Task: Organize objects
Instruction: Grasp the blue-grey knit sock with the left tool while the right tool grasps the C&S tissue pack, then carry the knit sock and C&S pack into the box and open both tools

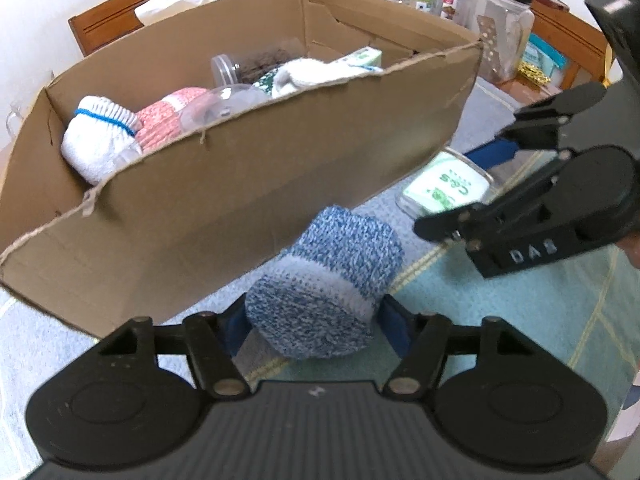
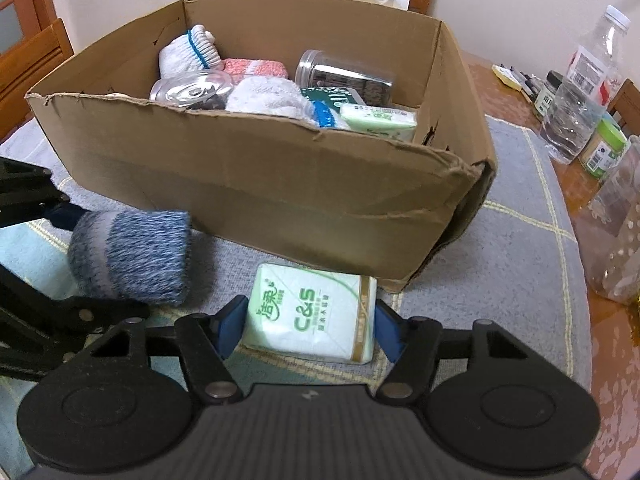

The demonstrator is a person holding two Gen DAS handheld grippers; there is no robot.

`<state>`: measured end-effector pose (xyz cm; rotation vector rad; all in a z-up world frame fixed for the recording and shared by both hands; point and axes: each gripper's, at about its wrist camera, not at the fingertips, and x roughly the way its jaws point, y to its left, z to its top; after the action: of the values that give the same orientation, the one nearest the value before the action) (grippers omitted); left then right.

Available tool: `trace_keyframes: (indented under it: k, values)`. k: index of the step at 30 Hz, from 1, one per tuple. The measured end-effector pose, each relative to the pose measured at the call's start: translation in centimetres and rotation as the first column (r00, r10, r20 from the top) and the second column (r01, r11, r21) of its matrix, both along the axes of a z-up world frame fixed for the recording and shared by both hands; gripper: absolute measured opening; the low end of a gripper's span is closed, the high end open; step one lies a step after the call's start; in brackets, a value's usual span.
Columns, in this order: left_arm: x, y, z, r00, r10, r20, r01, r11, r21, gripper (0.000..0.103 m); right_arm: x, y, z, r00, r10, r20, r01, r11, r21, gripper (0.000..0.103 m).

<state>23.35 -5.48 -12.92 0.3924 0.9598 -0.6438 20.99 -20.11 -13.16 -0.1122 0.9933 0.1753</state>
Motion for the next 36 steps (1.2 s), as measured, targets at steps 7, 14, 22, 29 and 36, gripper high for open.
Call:
trace_keyframes:
  k: [7, 14, 22, 29, 36]
  values:
    - [0.8, -1.0, -0.4, 1.000, -0.002, 0.004, 0.003, 1.000, -0.024, 0.073, -1.1, -0.3, 0.1, 1.000, -0.004, -0.020, 0.004, 1.000, -0.001, 0.071]
    - [0.5, -1.1, -0.2, 1.000, 0.005, -0.002, -0.005, 1.000, -0.025, 0.067, -1.6, -0.4, 0.0, 1.000, -0.013, -0.023, 0.013, 1.000, 0.002, 0.075]
    - [0.0, -0.8, 0.7, 1.000, -0.007, -0.005, 0.007, 0.999, -0.052, 0.065, -1.4, -0.2, 0.1, 0.999, -0.041, -0.019, 0.041, 0.999, 0.004, 0.070]
    - [-0.8, -0.1, 2.5, 1.000, -0.026, -0.015, 0.025, 0.997, -0.072, 0.065, -1.7, -0.5, 1.1, 0.999, -0.029, -0.019, 0.029, 1.000, 0.004, 0.069]
    - [-1.8, 1.0, 6.6, 0.998, -0.063, -0.011, 0.062, 0.995, -0.077, 0.065, -2.3, -1.2, 4.2, 1.000, 0.022, 0.000, -0.022, 0.999, 0.035, 0.069]
